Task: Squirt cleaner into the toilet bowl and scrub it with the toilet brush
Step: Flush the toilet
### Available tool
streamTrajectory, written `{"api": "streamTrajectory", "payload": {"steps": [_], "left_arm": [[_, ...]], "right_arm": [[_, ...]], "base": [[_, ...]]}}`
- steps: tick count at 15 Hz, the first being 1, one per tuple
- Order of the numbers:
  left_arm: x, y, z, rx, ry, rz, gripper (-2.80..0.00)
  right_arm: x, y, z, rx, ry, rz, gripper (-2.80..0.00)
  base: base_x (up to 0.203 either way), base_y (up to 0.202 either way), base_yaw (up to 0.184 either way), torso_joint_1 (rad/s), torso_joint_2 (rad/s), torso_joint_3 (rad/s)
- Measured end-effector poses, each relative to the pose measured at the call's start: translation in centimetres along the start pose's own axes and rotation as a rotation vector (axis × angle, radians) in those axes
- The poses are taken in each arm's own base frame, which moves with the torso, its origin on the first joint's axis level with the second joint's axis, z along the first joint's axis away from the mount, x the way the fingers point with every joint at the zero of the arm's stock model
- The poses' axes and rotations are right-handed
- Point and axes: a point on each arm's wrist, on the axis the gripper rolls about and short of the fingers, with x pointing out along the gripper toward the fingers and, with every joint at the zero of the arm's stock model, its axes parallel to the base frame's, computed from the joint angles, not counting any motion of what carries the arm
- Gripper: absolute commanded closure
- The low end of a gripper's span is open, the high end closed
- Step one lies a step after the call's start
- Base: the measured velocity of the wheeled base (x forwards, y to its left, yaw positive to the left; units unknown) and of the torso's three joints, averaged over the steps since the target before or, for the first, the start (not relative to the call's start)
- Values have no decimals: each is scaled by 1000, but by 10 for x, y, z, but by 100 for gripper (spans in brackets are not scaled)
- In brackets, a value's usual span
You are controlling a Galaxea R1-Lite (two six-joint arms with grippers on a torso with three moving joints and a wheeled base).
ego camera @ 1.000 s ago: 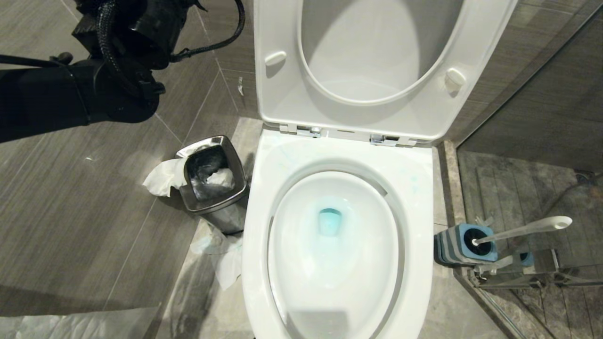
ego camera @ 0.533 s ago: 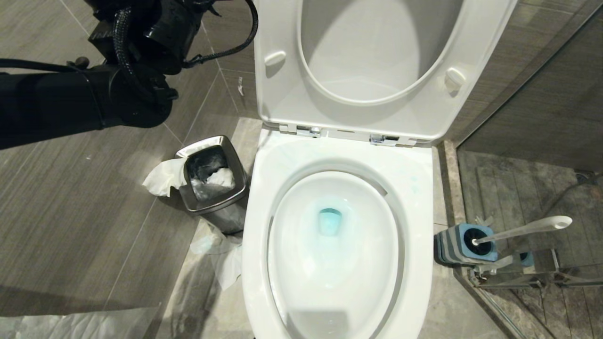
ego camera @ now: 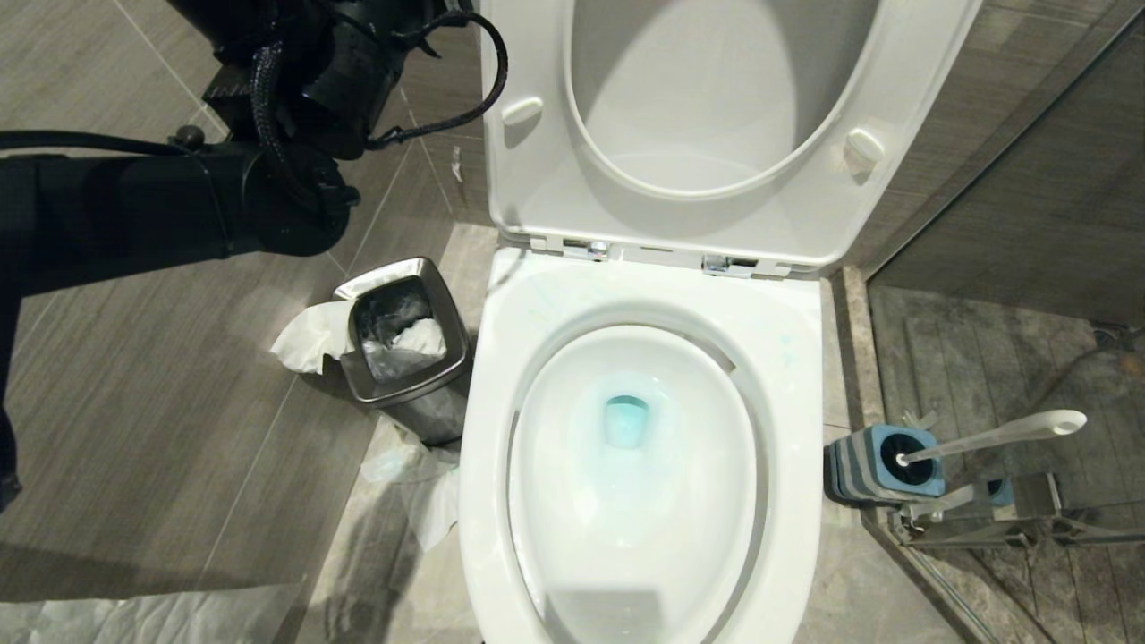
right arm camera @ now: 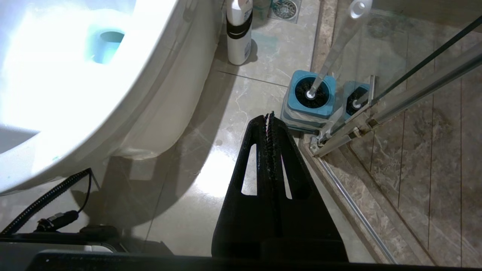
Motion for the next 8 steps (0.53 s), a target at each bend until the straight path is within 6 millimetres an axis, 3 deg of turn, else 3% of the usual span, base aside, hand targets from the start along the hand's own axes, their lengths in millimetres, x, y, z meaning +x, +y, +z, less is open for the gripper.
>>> {"api": "streamTrajectory", "payload": {"steps": [4,8], "left_arm": [[0,4,7,6,-22,9,0],[0,6,13,8,-35,19,0]], "right_arm": [[0,0,0,0,0,0,0],[0,0,0,0,0,0,0]], "base": [[0,0,0,0,0,0],[0,0,0,-1,1,-120]]}}
